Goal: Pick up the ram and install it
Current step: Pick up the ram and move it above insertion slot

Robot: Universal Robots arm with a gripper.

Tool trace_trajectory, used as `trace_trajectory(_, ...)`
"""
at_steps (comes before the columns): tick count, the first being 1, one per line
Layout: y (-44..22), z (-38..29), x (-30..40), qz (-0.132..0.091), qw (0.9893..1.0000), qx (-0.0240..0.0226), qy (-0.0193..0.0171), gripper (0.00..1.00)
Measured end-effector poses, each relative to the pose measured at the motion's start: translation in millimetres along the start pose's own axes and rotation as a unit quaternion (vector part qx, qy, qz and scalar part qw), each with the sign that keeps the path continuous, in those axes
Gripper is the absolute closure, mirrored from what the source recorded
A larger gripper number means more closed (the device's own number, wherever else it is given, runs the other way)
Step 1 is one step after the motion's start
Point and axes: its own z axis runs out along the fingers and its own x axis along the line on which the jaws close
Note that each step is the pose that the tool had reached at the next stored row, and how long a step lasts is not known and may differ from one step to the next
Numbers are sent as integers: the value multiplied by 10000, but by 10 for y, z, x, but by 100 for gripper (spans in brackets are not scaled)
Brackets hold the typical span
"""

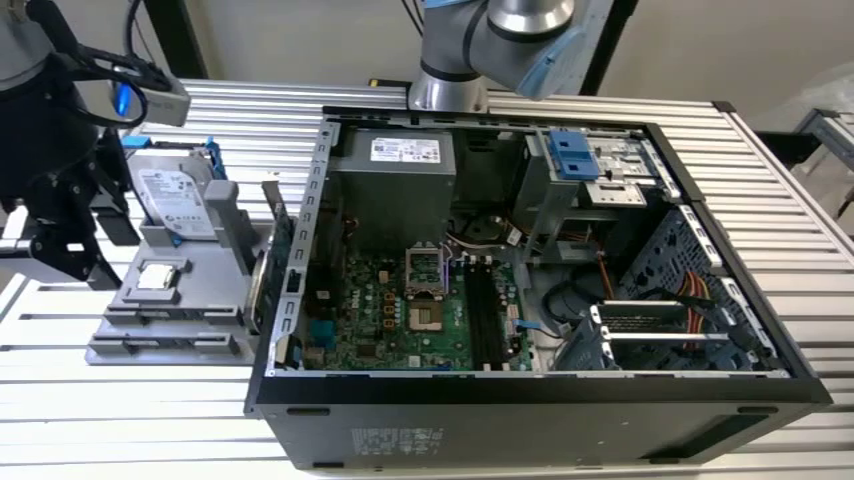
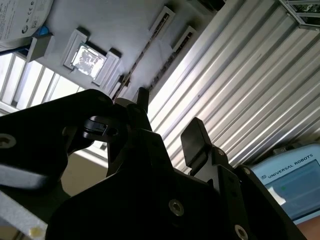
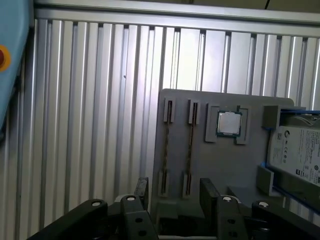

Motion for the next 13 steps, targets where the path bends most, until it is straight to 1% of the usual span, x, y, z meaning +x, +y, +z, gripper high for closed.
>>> trace_trajectory(13,-2,116,-2,0,10000,0,0,0)
